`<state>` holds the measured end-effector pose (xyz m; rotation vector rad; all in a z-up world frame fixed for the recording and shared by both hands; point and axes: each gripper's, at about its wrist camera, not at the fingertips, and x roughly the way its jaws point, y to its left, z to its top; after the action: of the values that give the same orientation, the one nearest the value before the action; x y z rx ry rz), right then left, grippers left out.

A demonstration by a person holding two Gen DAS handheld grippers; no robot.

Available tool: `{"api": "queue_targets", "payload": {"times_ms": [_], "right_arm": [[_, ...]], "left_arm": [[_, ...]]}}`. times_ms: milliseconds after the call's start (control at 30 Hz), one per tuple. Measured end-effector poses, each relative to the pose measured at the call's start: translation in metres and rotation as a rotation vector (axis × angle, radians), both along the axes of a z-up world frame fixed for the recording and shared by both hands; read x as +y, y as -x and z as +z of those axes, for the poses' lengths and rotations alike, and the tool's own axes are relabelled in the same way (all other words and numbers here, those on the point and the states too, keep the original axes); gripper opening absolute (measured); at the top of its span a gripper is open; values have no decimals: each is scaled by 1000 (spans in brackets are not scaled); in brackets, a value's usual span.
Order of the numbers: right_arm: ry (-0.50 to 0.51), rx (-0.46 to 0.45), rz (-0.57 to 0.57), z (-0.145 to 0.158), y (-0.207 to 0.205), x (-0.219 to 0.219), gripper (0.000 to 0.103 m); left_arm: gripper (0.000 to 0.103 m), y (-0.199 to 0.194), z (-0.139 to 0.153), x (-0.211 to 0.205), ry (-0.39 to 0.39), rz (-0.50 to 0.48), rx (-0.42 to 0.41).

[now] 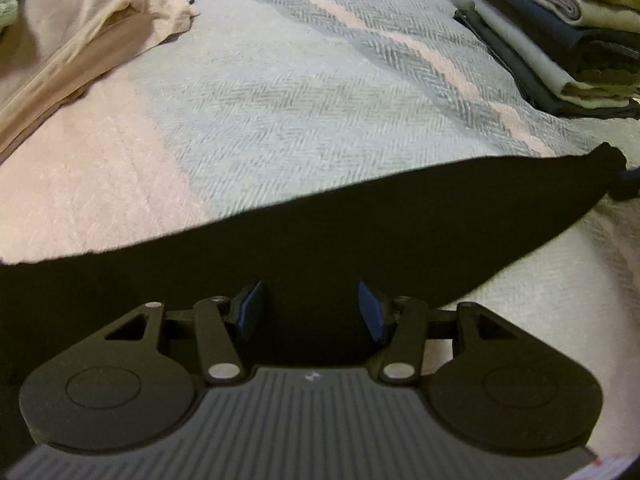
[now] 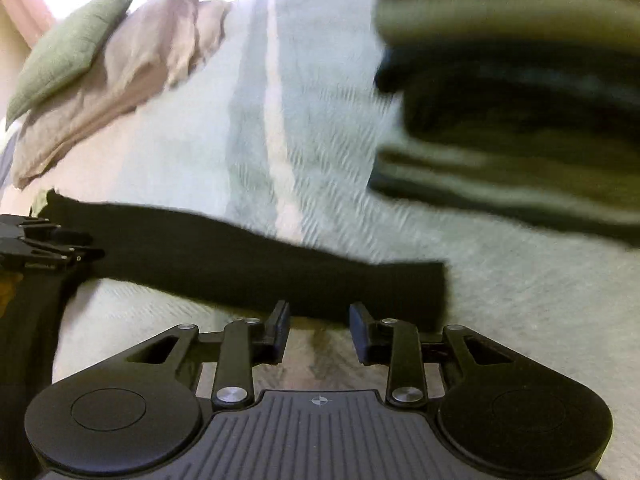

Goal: Fold large clothes

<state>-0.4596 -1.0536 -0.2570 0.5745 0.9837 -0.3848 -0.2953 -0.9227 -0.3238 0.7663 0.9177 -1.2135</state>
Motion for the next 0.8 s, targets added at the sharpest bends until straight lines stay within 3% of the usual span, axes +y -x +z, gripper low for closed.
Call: {"api": "queue_targets", "payload": {"times_ms": [67,167,333,500,567,700,800], "right_arm": [[97,32,-56,-2,1,-9,33],[176,12,-40,16,8,-8,35],[237,50,160,30,9,19,36],[339,149,291,8,-1,38,36],[365,186,243,-2,-3,31,36],[306,150,82,-8,4,5,40],[278,122,54,-9,4,-3,40]], "left_arm": [[47,-4,2,-6,17,22,-5],[47,-1,21,-5,66,-4,-21],[47,26,47,29,105,-144,-64],[42,60,32,67,37,-348,-212],[41,67,18,70,7,-409,-272],[32,74,5,71,27,-460,-369],[21,80,2,66,41,-530,-423]]}}
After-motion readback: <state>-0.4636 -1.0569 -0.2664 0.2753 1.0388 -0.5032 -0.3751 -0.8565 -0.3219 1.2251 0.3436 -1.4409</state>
